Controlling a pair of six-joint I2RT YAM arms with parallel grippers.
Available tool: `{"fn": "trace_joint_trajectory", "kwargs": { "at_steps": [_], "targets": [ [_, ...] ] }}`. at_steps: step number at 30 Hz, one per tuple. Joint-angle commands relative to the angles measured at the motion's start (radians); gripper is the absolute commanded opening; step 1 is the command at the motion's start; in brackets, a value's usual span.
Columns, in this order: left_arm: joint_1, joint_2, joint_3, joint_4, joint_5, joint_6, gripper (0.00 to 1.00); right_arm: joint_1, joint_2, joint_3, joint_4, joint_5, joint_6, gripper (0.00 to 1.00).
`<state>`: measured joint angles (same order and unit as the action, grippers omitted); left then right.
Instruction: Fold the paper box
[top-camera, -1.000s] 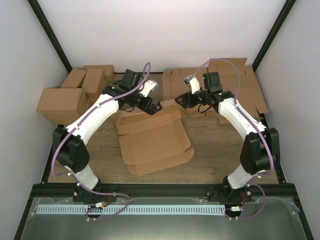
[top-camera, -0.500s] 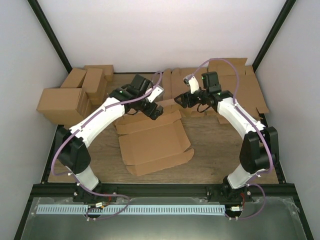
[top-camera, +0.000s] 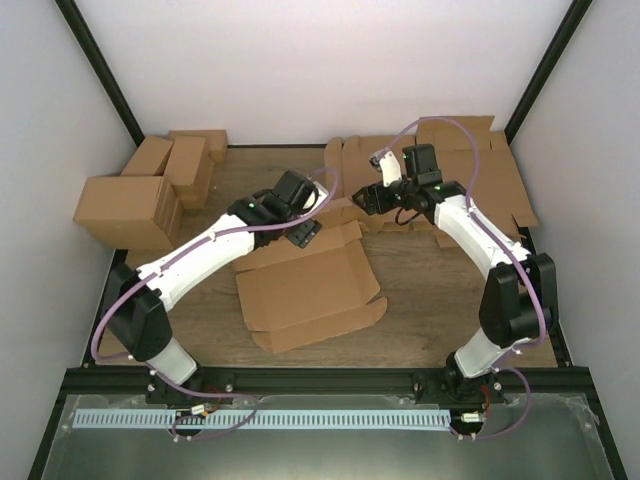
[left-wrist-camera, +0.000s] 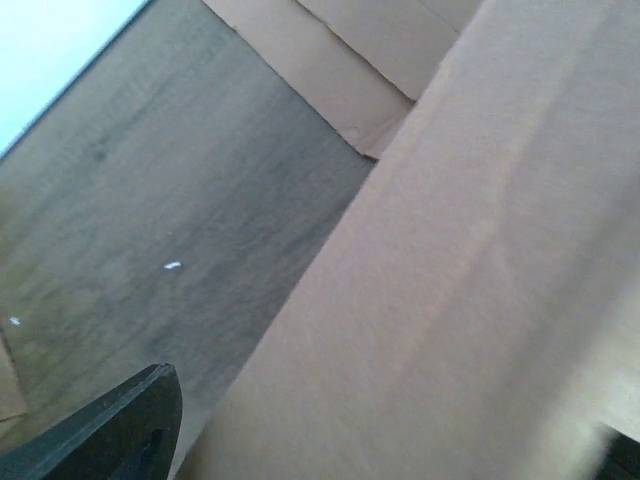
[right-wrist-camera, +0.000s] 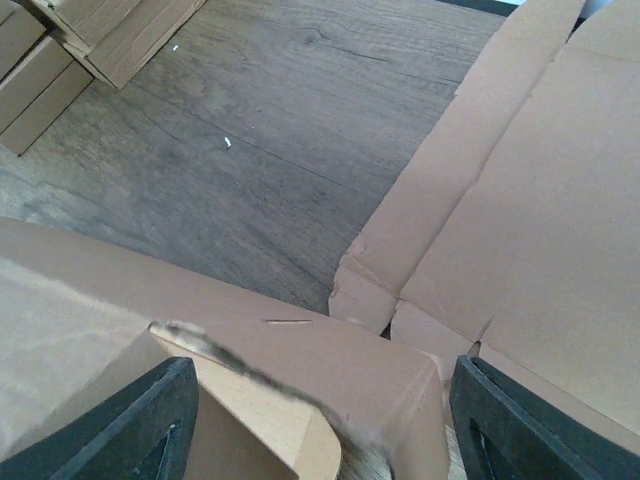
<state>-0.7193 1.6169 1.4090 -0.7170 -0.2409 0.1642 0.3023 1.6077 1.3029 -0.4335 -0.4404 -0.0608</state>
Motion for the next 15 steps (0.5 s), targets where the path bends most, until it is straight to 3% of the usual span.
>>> {"fn": "trace_joint_trajectory", "kwargs": {
  "at_steps": [1,10,15],
  "targets": [
    [-0.019,-0.043,-0.020,0.057,-0.101,0.019,0.78,-0.014,-0.029,0.032,-0.007,0.018,0.022,0.71],
    [-0.030,-0.043,-0.013,0.073,-0.157,0.066,0.53,-0.019,-0.044,0.030,-0.001,0.024,0.034,0.71],
    [-0.041,-0.049,-0.019,0.079,-0.189,0.086,0.26,-0.037,-0.061,0.036,0.003,0.072,0.050,0.71]
  ]
}}
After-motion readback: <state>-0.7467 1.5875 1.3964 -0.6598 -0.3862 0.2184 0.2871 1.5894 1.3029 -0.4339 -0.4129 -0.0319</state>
